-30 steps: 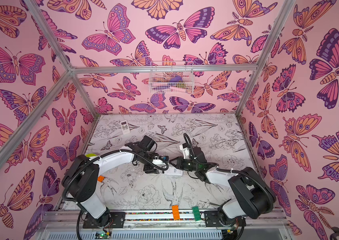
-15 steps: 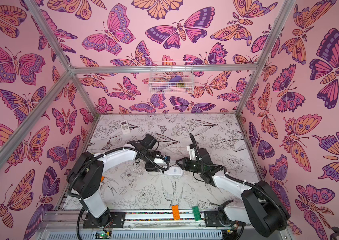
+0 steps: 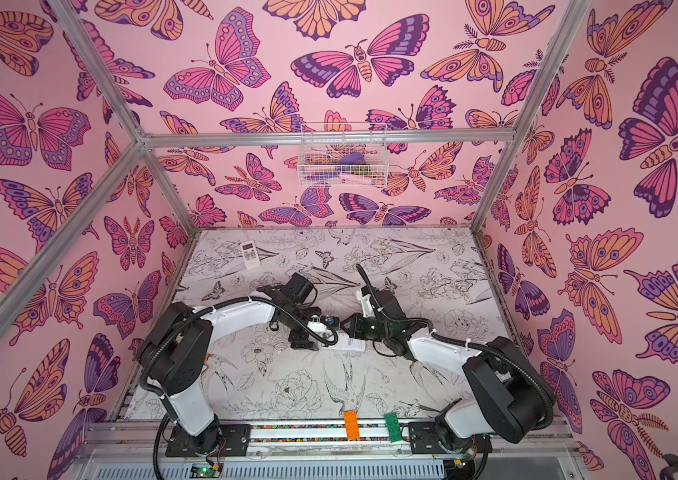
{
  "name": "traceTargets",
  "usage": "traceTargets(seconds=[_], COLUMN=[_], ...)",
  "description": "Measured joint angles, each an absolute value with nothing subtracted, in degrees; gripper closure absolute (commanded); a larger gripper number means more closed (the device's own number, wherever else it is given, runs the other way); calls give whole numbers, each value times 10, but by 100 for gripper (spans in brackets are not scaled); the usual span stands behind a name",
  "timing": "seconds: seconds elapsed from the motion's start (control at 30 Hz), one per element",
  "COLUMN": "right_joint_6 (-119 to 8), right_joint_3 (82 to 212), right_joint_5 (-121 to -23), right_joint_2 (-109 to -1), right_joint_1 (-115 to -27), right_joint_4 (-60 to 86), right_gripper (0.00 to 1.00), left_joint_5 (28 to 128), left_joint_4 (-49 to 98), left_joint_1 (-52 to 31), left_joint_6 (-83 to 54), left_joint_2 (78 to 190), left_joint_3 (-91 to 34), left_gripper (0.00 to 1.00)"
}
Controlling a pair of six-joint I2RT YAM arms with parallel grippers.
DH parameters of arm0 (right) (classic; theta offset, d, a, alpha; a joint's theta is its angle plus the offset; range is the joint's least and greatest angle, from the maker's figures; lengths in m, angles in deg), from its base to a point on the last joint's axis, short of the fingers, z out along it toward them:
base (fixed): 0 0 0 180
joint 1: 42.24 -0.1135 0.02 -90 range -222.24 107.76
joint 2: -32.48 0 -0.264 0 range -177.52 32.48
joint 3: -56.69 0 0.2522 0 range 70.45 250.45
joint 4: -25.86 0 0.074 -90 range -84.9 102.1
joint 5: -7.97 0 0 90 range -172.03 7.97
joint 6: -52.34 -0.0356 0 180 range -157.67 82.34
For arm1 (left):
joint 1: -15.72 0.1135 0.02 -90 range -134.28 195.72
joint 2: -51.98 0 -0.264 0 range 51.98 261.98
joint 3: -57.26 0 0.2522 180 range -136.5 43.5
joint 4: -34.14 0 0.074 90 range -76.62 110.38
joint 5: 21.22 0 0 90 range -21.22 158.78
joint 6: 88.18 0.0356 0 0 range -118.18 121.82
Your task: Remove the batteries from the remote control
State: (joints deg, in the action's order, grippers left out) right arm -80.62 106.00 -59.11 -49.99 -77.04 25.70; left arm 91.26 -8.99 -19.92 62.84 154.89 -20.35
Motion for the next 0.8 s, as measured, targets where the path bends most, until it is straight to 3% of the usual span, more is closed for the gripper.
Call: traceTargets(seconds=[0.33,0.53,0.8], right_joint_6=[-782,-781,-781], right_joint_3=[1074,1086,1089], right_joint_5=[-615,-619,-616], right_joint_2=[-510,-533,-542], right_joint_1=[-780,-788,-788], right_joint_4=[225,228,239], right_gripper=[100,100,100], left_joint_5=[904,895,888], left_joint_4=[-65,-59,-56], left_joint_1=[-204,-210,-214], left_joint_6=[628,624,627], left_joint_2=[1567,1571,1571], left_joint_3=[-193,-192,-186], left_gripper=[23,35,41])
